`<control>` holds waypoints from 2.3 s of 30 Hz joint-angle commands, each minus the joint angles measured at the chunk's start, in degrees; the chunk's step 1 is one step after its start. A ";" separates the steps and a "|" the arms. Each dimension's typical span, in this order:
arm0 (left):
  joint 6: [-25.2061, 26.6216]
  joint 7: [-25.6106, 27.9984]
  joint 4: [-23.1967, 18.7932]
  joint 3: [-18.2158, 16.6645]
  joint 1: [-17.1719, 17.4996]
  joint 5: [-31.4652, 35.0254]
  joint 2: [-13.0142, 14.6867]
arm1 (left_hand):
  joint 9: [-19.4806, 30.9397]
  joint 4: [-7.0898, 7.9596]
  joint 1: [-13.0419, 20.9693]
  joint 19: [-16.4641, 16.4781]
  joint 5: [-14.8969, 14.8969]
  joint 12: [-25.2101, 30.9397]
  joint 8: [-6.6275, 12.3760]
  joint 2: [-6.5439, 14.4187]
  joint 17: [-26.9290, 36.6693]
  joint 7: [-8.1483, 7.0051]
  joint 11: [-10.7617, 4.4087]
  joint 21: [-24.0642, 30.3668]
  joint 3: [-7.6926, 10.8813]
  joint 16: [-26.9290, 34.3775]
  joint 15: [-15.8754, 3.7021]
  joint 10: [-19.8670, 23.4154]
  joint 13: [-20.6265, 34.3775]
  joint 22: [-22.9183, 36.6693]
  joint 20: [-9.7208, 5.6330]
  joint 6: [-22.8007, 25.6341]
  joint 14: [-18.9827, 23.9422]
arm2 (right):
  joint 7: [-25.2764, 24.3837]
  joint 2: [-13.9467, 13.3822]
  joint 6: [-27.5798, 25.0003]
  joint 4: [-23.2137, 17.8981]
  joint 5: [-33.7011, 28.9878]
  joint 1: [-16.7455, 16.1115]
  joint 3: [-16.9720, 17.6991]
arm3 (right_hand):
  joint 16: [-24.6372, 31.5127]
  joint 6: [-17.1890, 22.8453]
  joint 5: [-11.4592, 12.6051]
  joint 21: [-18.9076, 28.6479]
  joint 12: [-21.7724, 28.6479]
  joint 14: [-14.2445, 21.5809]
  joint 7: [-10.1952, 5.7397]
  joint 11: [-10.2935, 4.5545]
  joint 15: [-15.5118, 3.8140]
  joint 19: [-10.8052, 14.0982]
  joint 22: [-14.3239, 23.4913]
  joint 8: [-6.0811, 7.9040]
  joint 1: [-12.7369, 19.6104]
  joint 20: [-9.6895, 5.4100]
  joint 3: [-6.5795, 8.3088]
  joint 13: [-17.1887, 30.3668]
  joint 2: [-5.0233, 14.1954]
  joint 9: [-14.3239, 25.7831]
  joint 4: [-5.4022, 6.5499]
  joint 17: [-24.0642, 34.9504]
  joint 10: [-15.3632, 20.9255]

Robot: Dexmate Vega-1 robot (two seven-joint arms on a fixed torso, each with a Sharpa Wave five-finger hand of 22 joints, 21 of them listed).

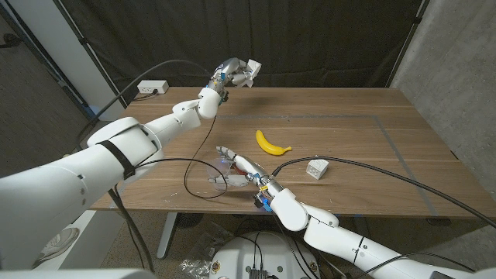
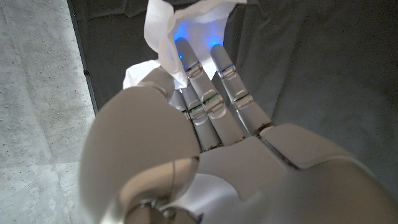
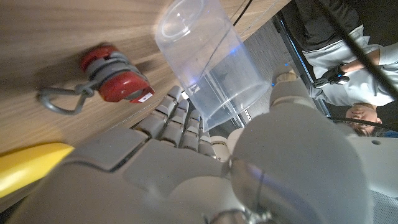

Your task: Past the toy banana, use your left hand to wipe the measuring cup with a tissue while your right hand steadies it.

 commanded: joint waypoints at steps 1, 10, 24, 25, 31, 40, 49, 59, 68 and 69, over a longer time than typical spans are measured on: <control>1.36 -1.95 -4.48 -1.84 1.36 1.31 1.11 | 0.17 0.09 -0.15 -0.27 0.00 0.10 0.47 -0.01 0.38 1.28 -3.20 0.44 0.32 -0.40 -0.24 3.80 0.28 0.09 -2.30 1.20 0.54 | -0.43 -0.78 -3.65 -1.04 -1.96 0.56 -1.09 | 0.04 -0.05 0.41 -0.31 0.17 -0.36 -0.65 -0.47 -5.88 -0.28 0.12 -0.06 1.07 -7.73 -0.02 0.10 -0.12 0.16 -0.02 0.03 -0.12; 1.49 -2.47 -3.99 -1.89 1.21 1.99 0.37 | 0.24 0.15 -0.21 -0.41 0.01 -0.02 0.41 -0.02 0.57 1.34 -3.21 0.79 0.39 -0.54 -0.21 3.84 0.30 0.05 -2.30 1.15 0.59 | -3.40 -0.91 -2.63 -0.65 -3.45 0.32 -2.10 | 2.61 7.91 0.10 1.96 3.32 8.78 -3.86 -2.19 -8.63 4.30 1.17 2.37 2.75 -6.99 -1.55 0.16 1.42 0.12 1.37 0.85 7.83; 5.20 -3.25 -9.66 -3.05 3.00 3.47 2.45 | 0.34 0.18 -0.28 -0.66 0.02 -0.13 0.34 -0.09 0.85 1.35 -3.31 1.36 0.52 -0.82 -0.22 3.84 0.52 -0.01 -2.33 1.17 0.62 | -11.91 -0.13 -1.58 1.38 -7.90 0.64 -4.08 | 10.25 24.89 -0.55 10.31 9.32 30.51 -7.74 -3.75 -11.09 9.33 6.40 6.43 7.43 -5.35 -3.36 1.42 6.72 -0.08 2.12 6.15 27.30; 5.37 -3.22 -9.93 -3.15 3.10 3.55 2.56 | 0.33 0.17 -0.28 -0.65 0.02 -0.16 0.32 -0.10 0.87 1.37 -3.31 1.41 0.53 -0.84 -0.23 3.86 0.47 -0.02 -2.33 1.16 0.63 | -12.28 -0.07 -1.62 1.48 -7.92 0.65 -4.11 | 10.96 25.10 -0.66 10.55 9.43 31.25 -7.70 -3.49 -11.03 9.22 6.62 6.47 7.36 -5.08 -3.67 1.56 6.70 -0.07 2.20 6.73 27.73; 5.82 -3.27 -11.50 -3.74 3.80 3.82 3.19 | 0.34 0.17 -0.29 -0.71 0.02 -0.19 0.30 -0.15 0.95 1.33 -3.26 1.56 0.57 -0.90 -0.24 3.91 0.50 -0.04 -2.36 1.17 0.67 | -15.48 0.42 -1.14 2.06 -7.40 0.15 -3.68 | 14.70 27.16 -0.95 12.09 10.34 34.44 -7.16 -3.80 -11.19 9.52 7.56 7.11 8.25 -4.28 -4.82 2.40 6.82 0.07 1.97 10.04 30.74; 7.02 -3.87 -15.45 -5.66 5.93 3.10 4.62 | 0.33 0.21 -0.38 -1.00 0.01 -0.28 0.19 -0.21 1.09 1.36 -3.17 1.81 0.62 -1.08 -0.19 3.87 0.61 -0.08 -2.34 1.07 0.63 | -21.55 0.16 -1.04 0.83 -6.22 -1.06 0.05 | 13.49 26.09 -0.83 12.99 9.28 32.04 -7.04 -3.49 -11.17 9.21 7.97 6.44 8.49 -4.15 -5.17 2.92 7.48 0.16 2.27 10.48 28.92; 9.14 -4.64 -22.54 -8.43 9.49 2.23 7.05 | 0.46 0.26 -0.45 -1.13 0.01 -0.29 0.22 -0.21 1.23 1.38 -3.19 2.09 0.69 -1.23 -0.20 3.85 0.82 -0.11 -2.41 1.11 0.63 | -24.41 -0.91 0.80 0.62 -4.93 -0.56 3.41 | 13.65 26.81 -0.66 13.87 9.37 32.61 -6.74 -3.51 -11.33 9.72 8.13 6.61 9.66 -4.61 -5.09 3.22 8.06 0.19 1.92 11.07 29.78; 7.84 -10.05 -30.57 -13.02 14.31 -3.20 9.82 | 0.50 0.26 -0.47 -1.51 0.01 -0.41 0.13 -0.24 1.39 1.32 -2.96 2.35 0.79 -1.45 -0.23 3.64 1.00 -0.14 -2.43 1.00 0.50 | -25.29 -0.90 3.32 2.08 -1.54 0.57 7.96 | 13.57 26.95 -0.58 14.48 9.18 32.91 -6.64 -3.59 -11.34 9.55 8.24 6.54 10.52 -5.02 -5.27 3.51 8.22 0.22 1.69 11.51 29.89; 2.12 -19.49 -32.79 -16.85 17.45 -12.09 11.37 | 0.58 0.33 -0.52 -1.41 -0.05 -0.53 0.06 -0.18 1.56 1.35 -3.10 2.82 0.87 -1.65 -0.22 3.32 1.25 -0.13 -2.92 0.88 0.43 | -24.86 2.37 9.47 8.39 2.90 3.33 11.37 | 13.25 26.84 -0.57 14.86 8.97 32.81 -6.75 -3.47 -11.24 9.17 8.32 6.39 10.71 -5.32 -5.51 3.73 8.39 0.25 1.79 11.73 29.78; 1.82 -20.50 -32.85 -17.22 17.71 -13.09 11.37 | 0.61 0.34 -0.53 -1.44 -0.06 -0.51 0.05 -0.17 1.58 1.33 -3.07 2.84 0.87 -1.66 -0.22 3.35 1.28 -0.12 -2.93 0.81 0.43 | -24.95 2.91 9.83 8.98 3.10 3.53 11.66 | 13.25 26.88 -0.57 14.95 8.97 32.86 -6.72 -3.33 -11.26 9.27 8.32 6.40 10.72 -5.36 -5.52 3.75 8.47 0.25 1.83 11.76 29.83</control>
